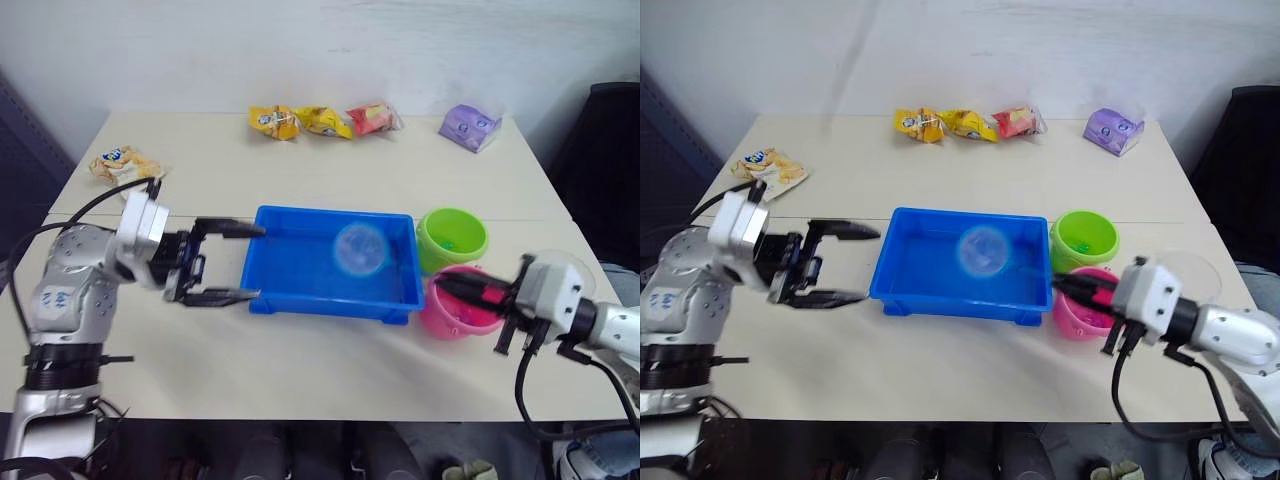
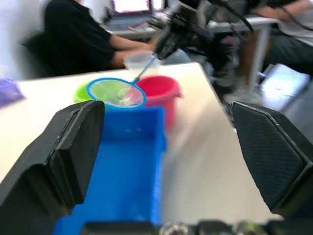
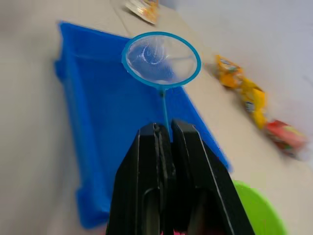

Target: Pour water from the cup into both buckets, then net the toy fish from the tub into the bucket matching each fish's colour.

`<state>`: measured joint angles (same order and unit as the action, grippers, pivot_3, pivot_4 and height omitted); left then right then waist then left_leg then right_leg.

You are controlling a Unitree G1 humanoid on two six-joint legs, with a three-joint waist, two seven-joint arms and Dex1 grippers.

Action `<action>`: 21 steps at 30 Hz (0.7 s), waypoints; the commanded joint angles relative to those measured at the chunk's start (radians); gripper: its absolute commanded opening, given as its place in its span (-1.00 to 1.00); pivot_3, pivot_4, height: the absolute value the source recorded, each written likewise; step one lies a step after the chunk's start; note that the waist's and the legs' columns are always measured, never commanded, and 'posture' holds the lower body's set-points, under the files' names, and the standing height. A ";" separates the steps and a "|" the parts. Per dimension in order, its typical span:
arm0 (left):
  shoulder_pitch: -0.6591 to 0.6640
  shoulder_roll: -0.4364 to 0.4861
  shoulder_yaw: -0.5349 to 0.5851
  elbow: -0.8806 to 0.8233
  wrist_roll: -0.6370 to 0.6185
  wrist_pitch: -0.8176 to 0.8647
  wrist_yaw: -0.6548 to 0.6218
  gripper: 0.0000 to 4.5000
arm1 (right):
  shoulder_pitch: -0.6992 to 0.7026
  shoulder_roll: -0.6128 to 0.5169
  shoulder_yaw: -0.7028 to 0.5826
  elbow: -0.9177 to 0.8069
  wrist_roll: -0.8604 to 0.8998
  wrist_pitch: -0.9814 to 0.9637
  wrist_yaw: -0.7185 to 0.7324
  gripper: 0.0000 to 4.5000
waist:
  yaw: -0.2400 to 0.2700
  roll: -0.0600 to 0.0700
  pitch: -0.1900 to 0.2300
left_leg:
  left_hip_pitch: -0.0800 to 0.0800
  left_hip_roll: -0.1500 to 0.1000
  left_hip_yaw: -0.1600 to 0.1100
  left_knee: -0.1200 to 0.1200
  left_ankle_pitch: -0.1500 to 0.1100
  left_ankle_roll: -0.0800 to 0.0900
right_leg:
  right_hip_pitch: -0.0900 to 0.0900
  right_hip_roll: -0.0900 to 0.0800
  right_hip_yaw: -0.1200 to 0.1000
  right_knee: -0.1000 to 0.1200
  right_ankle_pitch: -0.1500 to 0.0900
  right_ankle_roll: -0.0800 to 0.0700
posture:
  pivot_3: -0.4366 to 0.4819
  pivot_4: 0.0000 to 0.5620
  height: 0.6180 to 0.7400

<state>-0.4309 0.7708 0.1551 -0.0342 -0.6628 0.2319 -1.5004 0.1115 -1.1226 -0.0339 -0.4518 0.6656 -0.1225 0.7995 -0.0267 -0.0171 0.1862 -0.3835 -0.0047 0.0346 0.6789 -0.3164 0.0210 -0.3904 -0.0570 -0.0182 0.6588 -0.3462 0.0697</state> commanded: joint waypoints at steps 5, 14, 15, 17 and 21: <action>0.227 0.104 -0.019 -0.099 0.004 -0.060 -0.106 0.97 | 0.023 0.157 0.235 0.031 -0.193 0.055 0.145 -1.00 | 0.003 -0.001 0.000 | 0.000 -0.001 0.000 0.001 -0.001 0.002 | 0.001 -0.002 0.000 0.000 0.000 0.000 | -0.05 -0.47 1.00; 0.400 0.111 -0.027 -0.173 0.011 -0.089 -0.041 0.97 | -0.078 0.390 0.362 0.325 -0.486 -0.119 0.152 -1.00 | 0.000 -0.001 0.000 | 0.001 -0.001 0.000 0.000 -0.001 0.001 | 0.000 -0.003 0.000 0.000 -0.001 -0.001 | -0.05 -0.47 1.00; 0.408 0.115 -0.036 -0.165 0.030 -0.118 -0.060 0.97 | -0.090 0.412 0.366 0.356 -0.506 -0.141 0.149 -1.00 | 0.000 -0.001 0.000 | 0.001 -0.001 0.000 0.000 -0.001 0.001 | 0.000 -0.002 0.000 0.000 -0.001 -0.001 | -0.05 -0.47 1.00; 0.410 0.117 -0.047 -0.154 0.047 -0.145 -0.074 0.97 | -0.111 0.445 0.374 0.407 -0.531 -0.178 0.159 -1.00 | 0.000 0.000 0.000 | 0.001 -0.001 0.000 -0.001 -0.001 0.001 | -0.001 -0.002 0.000 0.000 -0.001 -0.001 | -0.05 -0.47 1.00; 0.380 0.117 -0.068 -0.163 0.038 -0.130 -0.054 0.99 | -0.151 0.492 0.383 0.466 -0.536 -0.199 0.181 -0.82 | -0.001 0.000 0.000 | 0.001 -0.001 0.000 -0.001 -0.001 0.001 | -0.001 -0.002 0.000 0.001 -0.001 -0.001 | -0.05 -0.47 1.00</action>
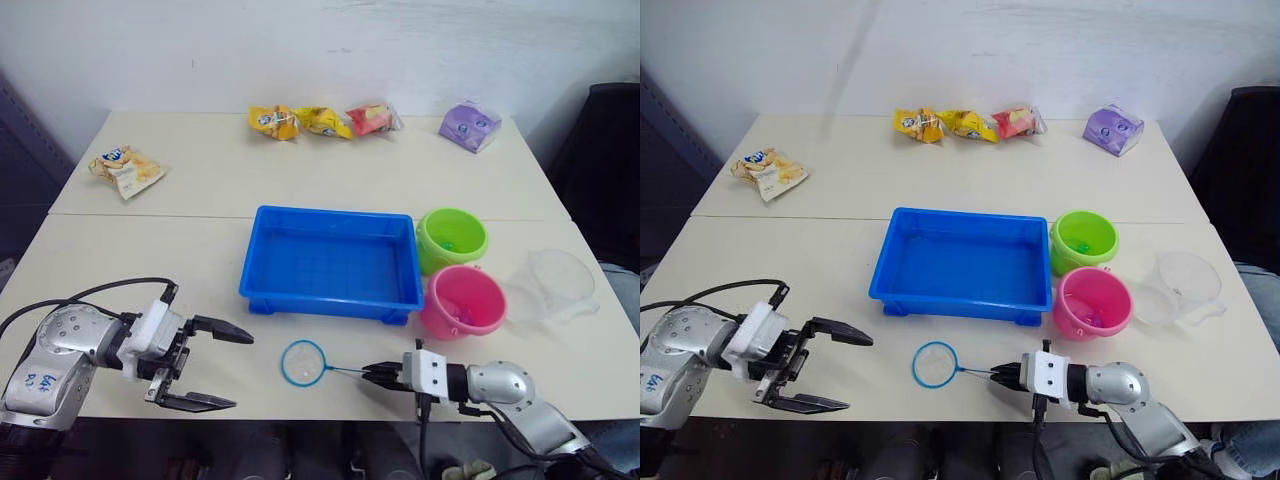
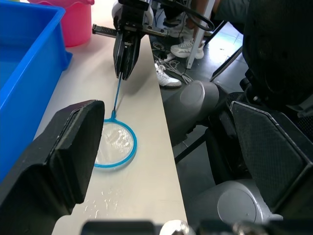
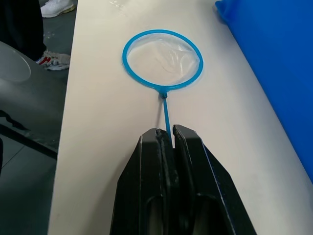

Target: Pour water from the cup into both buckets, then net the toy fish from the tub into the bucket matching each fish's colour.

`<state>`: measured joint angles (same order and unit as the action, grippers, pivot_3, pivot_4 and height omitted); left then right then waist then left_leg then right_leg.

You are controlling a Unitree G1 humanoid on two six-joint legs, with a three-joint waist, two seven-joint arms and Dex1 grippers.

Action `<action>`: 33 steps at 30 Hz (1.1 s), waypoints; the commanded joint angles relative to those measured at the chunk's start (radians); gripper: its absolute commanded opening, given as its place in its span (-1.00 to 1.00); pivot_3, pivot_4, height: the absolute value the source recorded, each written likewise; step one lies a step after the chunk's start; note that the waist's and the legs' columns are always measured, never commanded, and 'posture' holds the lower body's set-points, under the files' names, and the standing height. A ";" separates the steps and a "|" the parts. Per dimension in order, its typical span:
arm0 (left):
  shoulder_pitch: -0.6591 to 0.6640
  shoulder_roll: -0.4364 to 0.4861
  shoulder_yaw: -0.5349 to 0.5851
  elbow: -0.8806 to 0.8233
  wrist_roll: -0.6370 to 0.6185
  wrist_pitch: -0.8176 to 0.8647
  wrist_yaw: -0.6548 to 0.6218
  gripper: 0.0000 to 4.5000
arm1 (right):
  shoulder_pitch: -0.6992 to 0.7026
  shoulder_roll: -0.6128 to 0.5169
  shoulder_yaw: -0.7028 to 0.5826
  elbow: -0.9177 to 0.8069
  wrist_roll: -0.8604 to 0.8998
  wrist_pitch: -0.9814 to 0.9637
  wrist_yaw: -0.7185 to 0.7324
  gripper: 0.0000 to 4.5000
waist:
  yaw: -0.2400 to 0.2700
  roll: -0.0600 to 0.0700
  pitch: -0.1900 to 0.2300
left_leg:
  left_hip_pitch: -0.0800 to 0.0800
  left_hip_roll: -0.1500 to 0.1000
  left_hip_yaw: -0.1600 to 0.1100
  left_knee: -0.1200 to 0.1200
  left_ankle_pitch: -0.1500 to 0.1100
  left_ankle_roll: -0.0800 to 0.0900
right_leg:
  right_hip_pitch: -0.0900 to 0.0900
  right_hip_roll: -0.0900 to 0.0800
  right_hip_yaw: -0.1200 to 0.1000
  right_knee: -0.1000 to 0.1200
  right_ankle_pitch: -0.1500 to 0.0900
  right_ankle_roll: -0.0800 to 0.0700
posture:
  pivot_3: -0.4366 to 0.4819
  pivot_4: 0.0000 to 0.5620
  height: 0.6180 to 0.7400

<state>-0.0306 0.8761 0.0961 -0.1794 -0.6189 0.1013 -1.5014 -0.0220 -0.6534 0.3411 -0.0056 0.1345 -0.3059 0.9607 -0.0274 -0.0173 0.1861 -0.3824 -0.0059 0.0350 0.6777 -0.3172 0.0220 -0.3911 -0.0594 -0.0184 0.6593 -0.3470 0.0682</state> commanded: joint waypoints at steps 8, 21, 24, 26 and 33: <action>-0.023 0.043 0.002 -0.001 -0.008 0.066 -0.030 1.00 | -0.014 0.016 -0.038 -0.137 0.114 0.115 0.076 0.83 | 0.000 0.000 0.000 | 0.000 0.000 0.000 -0.001 0.000 0.000 | -0.001 0.000 0.000 0.001 0.000 0.000 | -0.05 -0.47 1.00; 0.153 0.050 0.290 0.216 0.178 -0.038 0.270 1.00 | 0.403 -0.193 -0.669 -0.516 0.468 0.244 0.156 0.98 | 0.004 0.000 0.000 | 0.014 0.000 0.000 -0.015 -0.003 0.004 | 0.011 0.000 0.000 -0.007 -0.001 -0.001 | -0.05 -0.47 1.00; 0.190 0.015 0.313 0.261 0.233 -0.119 0.324 1.00 | 0.480 -0.206 -0.867 -0.429 0.475 0.211 0.233 0.98 | 0.004 0.000 0.000 | 0.017 0.000 0.000 -0.015 -0.003 0.005 | 0.015 -0.001 0.000 -0.009 -0.001 -0.001 | -0.05 -0.47 1.00; 0.200 -0.019 0.324 0.298 0.272 -0.201 0.375 1.00 | 0.475 -0.213 -0.951 -0.339 0.465 0.178 0.265 0.98 | 0.003 0.000 0.000 | 0.017 0.000 0.000 -0.016 -0.004 0.006 | 0.016 -0.001 0.000 -0.012 0.000 -0.001 | -0.05 -0.47 1.00; 0.183 -0.079 0.299 0.297 0.287 -0.264 0.436 1.00 | 0.364 -0.235 -1.007 -0.082 0.390 0.031 0.329 0.98 | 0.002 0.000 0.000 | 0.016 0.000 0.000 -0.017 -0.005 0.006 | 0.015 -0.001 0.000 -0.014 0.000 0.000 | -0.05 -0.47 1.00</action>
<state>0.1557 0.7987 0.3849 0.1348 -0.3131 -0.1540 -1.0647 0.3513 -0.8822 -0.6388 -0.1042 0.5312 -0.2399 1.2790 -0.0250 -0.0176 0.1860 -0.3659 -0.0061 0.0355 0.6607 -0.3221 0.0279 -0.3761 -0.0606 -0.0188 0.6458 -0.3469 0.0677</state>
